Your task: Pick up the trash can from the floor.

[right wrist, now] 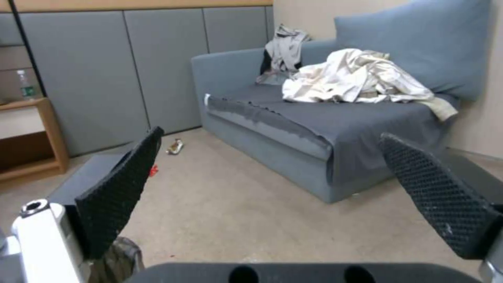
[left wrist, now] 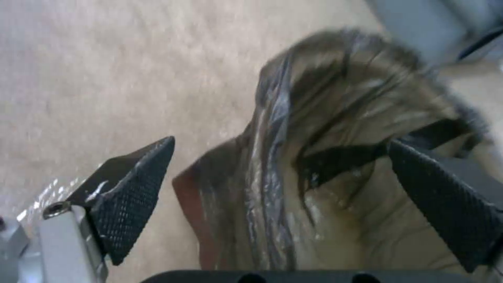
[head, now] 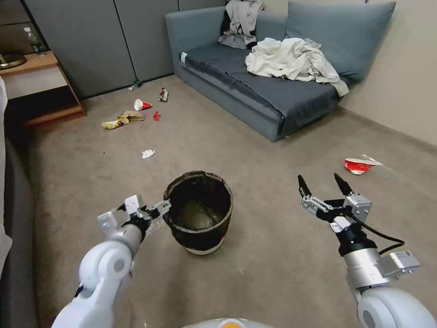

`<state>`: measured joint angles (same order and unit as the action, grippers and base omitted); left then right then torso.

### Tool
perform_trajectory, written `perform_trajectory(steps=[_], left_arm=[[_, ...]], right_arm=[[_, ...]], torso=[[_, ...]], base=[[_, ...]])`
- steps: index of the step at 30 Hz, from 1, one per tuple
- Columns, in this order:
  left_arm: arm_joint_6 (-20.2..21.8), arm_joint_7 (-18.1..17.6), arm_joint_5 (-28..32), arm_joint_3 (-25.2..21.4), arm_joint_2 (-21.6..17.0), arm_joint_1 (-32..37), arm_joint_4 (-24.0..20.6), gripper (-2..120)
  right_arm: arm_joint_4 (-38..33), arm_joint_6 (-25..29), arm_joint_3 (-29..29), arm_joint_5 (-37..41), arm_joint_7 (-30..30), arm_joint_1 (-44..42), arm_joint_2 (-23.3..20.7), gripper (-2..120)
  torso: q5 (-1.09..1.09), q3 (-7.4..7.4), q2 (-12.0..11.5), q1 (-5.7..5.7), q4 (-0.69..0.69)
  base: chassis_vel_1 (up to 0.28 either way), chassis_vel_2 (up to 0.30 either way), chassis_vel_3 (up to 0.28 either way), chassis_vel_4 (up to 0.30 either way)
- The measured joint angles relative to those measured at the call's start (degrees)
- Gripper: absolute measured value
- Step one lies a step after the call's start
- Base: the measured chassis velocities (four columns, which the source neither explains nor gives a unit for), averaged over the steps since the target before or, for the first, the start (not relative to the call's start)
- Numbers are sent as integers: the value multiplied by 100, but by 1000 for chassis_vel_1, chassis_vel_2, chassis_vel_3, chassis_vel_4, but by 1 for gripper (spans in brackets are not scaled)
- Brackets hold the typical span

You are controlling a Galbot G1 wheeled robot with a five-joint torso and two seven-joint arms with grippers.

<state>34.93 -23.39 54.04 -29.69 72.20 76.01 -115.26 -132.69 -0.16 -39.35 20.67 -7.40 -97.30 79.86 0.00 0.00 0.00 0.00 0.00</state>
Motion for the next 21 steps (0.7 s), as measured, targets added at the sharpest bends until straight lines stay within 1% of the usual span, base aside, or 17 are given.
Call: perform_trajectory(steps=[1,2,3,5,6,8,9,11,12,14,15,16,19,20,21], left_arm=[[0,0,0,0,0,0,0,100],[150,-227,152,135,-40,-181,159,100],[198,-320,193,262,-70,-282,286,100],[245,-407,215,421,-92,-399,463,100],[245,-407,215,421,-92,-399,463,100],[311,-523,235,521,-80,-477,596,100],[311,-523,235,521,-80,-477,596,100],[397,-694,308,589,-52,-530,676,99],[397,-694,308,589,-52,-530,676,99],[482,-821,410,611,-34,-561,730,95],[511,-871,503,618,-32,-584,781,89],[511,-871,503,618,-32,-584,781,89],[518,-938,632,618,-15,-633,865,77],[517,-957,674,613,-10,-641,880,71],[517,-957,674,613,-10,-641,880,71]], right_arm=[[0,0,0,0,0,0,0,100],[0,1,-45,-1,0,-7,21,100],[0,6,-66,-1,0,-9,46,100],[9,26,-83,-1,0,-14,97,100],[9,26,-83,-1,0,-14,97,100],[26,46,-86,-4,1,-17,141,100],[26,46,-86,-4,1,-17,141,100],[45,63,-87,-11,4,-17,177,100],[45,63,-87,-11,4,-17,177,100],[71,80,-88,-23,5,-15,201,100],[86,89,-86,-34,6,-9,213,100],[86,89,-86,-34,6,-9,213,100],[113,94,-72,-45,7,5,227,100],[122,95,-69,-46,7,13,227,100],[122,95,-69,-46,7,13,227,100]], torso=[[0,0,0,0,0],[0,0,0,0,0],[1,0,0,0,0],[0,0,0,0,1],[0,0,0,0,1],[-1,0,0,0,1],[-1,0,0,0,1],[0,0,0,0,1],[0,0,0,0,1],[0,0,0,0,0],[0,0,0,0,1],[0,0,0,0,1],[2,0,0,0,1],[2,0,0,0,2],[2,0,0,0,2]], base=[[0,0,0,0],[0,0,0,0],[0,0,0,0],[0,0,0,0],[0,0,0,0],[0,0,0,0],[0,0,0,0],[0,0,0,0],[0,0,0,0],[0,0,0,0],[0,0,0,0],[0,0,0,0],[0,0,0,0],[0,0,0,0],[0,0,0,0]])
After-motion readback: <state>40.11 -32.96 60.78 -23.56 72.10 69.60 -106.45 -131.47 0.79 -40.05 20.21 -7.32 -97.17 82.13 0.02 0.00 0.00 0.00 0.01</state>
